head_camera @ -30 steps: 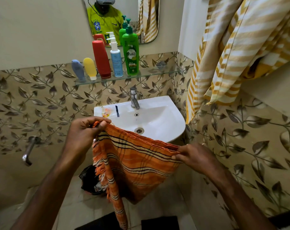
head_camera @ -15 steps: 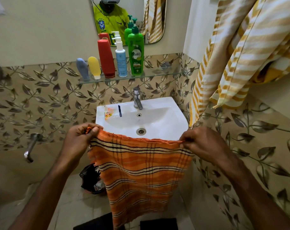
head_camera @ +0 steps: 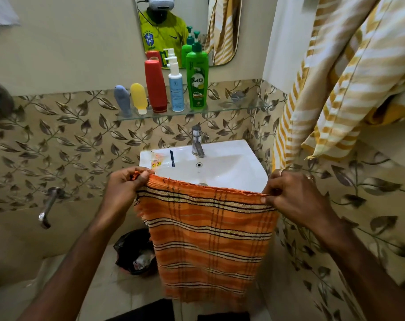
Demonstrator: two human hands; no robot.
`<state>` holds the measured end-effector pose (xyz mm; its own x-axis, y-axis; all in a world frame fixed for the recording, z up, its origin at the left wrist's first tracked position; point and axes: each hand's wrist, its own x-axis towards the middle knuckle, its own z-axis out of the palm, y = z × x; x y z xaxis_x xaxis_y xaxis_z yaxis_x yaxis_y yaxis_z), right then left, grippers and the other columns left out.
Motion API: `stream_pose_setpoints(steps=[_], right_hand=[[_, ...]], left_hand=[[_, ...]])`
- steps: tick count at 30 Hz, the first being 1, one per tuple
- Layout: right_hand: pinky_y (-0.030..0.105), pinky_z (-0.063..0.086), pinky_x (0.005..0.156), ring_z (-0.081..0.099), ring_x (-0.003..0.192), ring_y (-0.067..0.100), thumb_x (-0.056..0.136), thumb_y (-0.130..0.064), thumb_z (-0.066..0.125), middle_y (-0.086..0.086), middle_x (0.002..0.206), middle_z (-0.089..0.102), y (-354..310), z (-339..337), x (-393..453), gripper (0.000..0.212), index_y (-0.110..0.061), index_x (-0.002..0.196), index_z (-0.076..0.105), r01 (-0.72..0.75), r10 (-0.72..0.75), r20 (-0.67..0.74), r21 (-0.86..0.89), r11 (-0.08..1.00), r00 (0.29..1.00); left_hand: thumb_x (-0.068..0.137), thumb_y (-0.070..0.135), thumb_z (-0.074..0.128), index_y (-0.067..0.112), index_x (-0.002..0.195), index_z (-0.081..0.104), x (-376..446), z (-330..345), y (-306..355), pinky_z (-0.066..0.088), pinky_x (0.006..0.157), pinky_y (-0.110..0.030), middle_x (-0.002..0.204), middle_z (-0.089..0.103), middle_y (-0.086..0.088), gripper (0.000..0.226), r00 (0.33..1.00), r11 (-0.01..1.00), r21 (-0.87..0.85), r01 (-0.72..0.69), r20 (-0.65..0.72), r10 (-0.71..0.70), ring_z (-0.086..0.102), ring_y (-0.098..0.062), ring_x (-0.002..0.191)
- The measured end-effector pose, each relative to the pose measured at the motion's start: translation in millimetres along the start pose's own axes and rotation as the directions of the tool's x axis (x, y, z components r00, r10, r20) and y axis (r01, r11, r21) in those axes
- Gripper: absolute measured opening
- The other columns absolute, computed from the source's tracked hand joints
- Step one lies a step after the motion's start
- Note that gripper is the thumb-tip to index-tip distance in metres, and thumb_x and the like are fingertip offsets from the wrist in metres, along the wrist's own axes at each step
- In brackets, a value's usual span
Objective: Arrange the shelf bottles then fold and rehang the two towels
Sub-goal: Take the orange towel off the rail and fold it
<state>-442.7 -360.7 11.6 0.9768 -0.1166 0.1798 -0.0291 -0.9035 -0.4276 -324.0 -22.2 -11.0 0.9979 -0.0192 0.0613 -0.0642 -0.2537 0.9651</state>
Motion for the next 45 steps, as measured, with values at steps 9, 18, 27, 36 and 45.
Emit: stream_pose_setpoints(steps=[9,18,27,36,45], right_hand=[[0.052,0.057,0.084,0.059,0.092,0.015,0.084,-0.021,0.079,-0.004,0.100,0.053,1,6,0,0.014,-0.019,0.097,0.077,-0.056,0.037,-0.168,-0.106,0.993,0.985],[0.043,0.052,0.084,0.064,0.094,0.022,0.086,-0.026,0.076,0.001,0.096,0.072,-6,0,3,0.018,-0.026,0.104,0.077,-0.116,0.025,-0.272,-0.323,0.939,0.962],[0.029,0.047,0.070,0.057,0.085,0.012,0.098,-0.053,0.052,-0.006,0.108,0.057,6,-2,9,0.085,-0.068,0.143,-0.018,0.410,-0.221,0.421,-0.438,0.800,0.880],[0.032,0.045,0.059,0.056,0.069,0.019,0.093,-0.032,0.069,0.003,0.084,0.058,-6,20,8,0.114,-0.057,0.144,-0.030,0.560,-0.213,0.623,-0.436,0.704,0.753],[0.030,0.057,0.058,0.071,0.083,0.024,0.087,-0.015,0.069,0.007,0.106,0.069,-11,23,29,0.116,-0.051,0.151,-0.022,0.107,-0.009,0.695,-0.097,0.990,0.719]], left_hand=[[0.099,0.011,0.054,0.009,0.102,0.073,7,14,7,0.047,0.070,-0.025,0.094,0.073,-0.007,0.019,0.998,0.998,-0.010,-0.060,0.000,0.060,0.067,-0.014,0.084],[0.098,0.009,0.056,0.010,0.102,0.073,13,18,7,0.049,0.061,-0.014,0.091,0.073,-0.007,0.018,0.992,0.992,-0.027,-0.124,0.002,0.124,0.067,-0.001,0.072],[0.098,0.010,0.056,0.005,0.107,0.071,24,24,14,0.056,0.087,-0.041,0.099,0.071,-0.010,0.019,0.992,0.992,0.013,-0.124,-0.012,0.124,0.067,-0.027,0.096],[0.097,0.009,0.057,0.011,0.100,0.073,11,39,10,0.052,0.074,-0.027,0.096,0.071,-0.005,0.016,0.991,0.991,-0.002,-0.133,0.019,0.133,0.067,-0.017,0.089],[0.095,0.009,0.060,0.013,0.100,0.076,-24,47,-2,0.056,0.069,-0.018,0.095,0.077,0.000,0.017,0.989,0.986,-0.086,-0.146,0.012,0.147,0.072,-0.009,0.089]])
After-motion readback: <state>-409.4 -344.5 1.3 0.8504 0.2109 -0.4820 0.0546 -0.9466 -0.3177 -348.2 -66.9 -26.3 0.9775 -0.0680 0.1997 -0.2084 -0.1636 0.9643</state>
